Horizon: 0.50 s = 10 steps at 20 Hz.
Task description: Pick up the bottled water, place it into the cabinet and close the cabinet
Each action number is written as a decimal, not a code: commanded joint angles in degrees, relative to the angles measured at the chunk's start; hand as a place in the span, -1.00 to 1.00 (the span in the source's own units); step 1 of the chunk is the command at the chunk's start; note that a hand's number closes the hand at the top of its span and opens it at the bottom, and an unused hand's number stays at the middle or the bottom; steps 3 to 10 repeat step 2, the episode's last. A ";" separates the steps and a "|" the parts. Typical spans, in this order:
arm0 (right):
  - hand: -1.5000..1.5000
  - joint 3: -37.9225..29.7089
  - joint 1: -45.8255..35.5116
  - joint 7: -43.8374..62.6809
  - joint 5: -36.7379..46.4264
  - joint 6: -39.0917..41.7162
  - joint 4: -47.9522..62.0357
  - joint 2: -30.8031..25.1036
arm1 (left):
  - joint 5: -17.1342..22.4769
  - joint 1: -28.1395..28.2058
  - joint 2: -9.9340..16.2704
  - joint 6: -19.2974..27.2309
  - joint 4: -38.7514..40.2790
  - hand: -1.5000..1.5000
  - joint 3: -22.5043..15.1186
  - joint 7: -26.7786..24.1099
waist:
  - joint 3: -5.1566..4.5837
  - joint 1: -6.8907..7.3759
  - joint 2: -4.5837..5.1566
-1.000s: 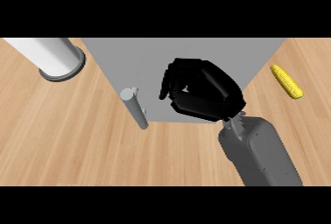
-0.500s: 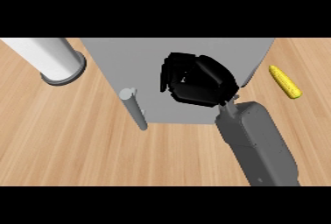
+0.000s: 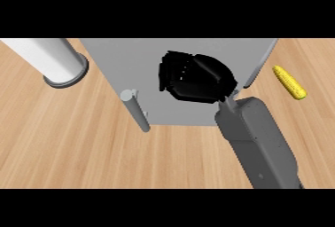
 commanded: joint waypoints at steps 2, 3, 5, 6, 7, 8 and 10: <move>1.00 -1.46 -9.38 -1.44 0.53 -5.67 8.93 1.76 | -0.10 0.24 -0.95 -0.68 -1.44 -1.00 -0.84 1.48 | -1.62 2.14 2.06; 1.00 -1.46 -9.38 -1.44 0.53 -5.67 8.93 1.76 | -0.10 0.24 -0.95 -0.68 -1.44 -1.00 -0.84 1.48 | -1.62 2.14 2.06; 1.00 -1.46 -9.38 -1.44 0.53 -5.67 8.93 1.76 | -0.10 0.24 -0.95 -0.68 -1.44 -1.00 -0.84 1.48 | -1.62 2.14 2.06; 1.00 -1.46 -9.38 -1.44 0.53 -5.67 8.93 1.76 | -0.10 0.24 -0.95 -0.68 -1.44 -1.00 -0.84 1.48 | -1.62 2.14 2.06; 1.00 -1.46 -9.38 -1.44 0.53 -5.67 8.93 1.76 | -0.10 0.24 -0.95 -0.68 -1.44 -1.00 -0.84 1.48 | -1.62 2.14 2.06; 1.00 -1.46 -9.38 -1.44 0.53 -5.67 8.93 1.76 | -0.10 0.24 -0.95 -0.68 -1.44 -1.00 -0.84 1.48 | -1.62 2.14 2.06; 1.00 -1.46 -9.38 -1.44 0.53 -5.67 8.93 1.76 | -0.10 0.24 -0.95 -0.68 -1.44 -1.00 -0.84 1.48 | -1.62 2.14 2.06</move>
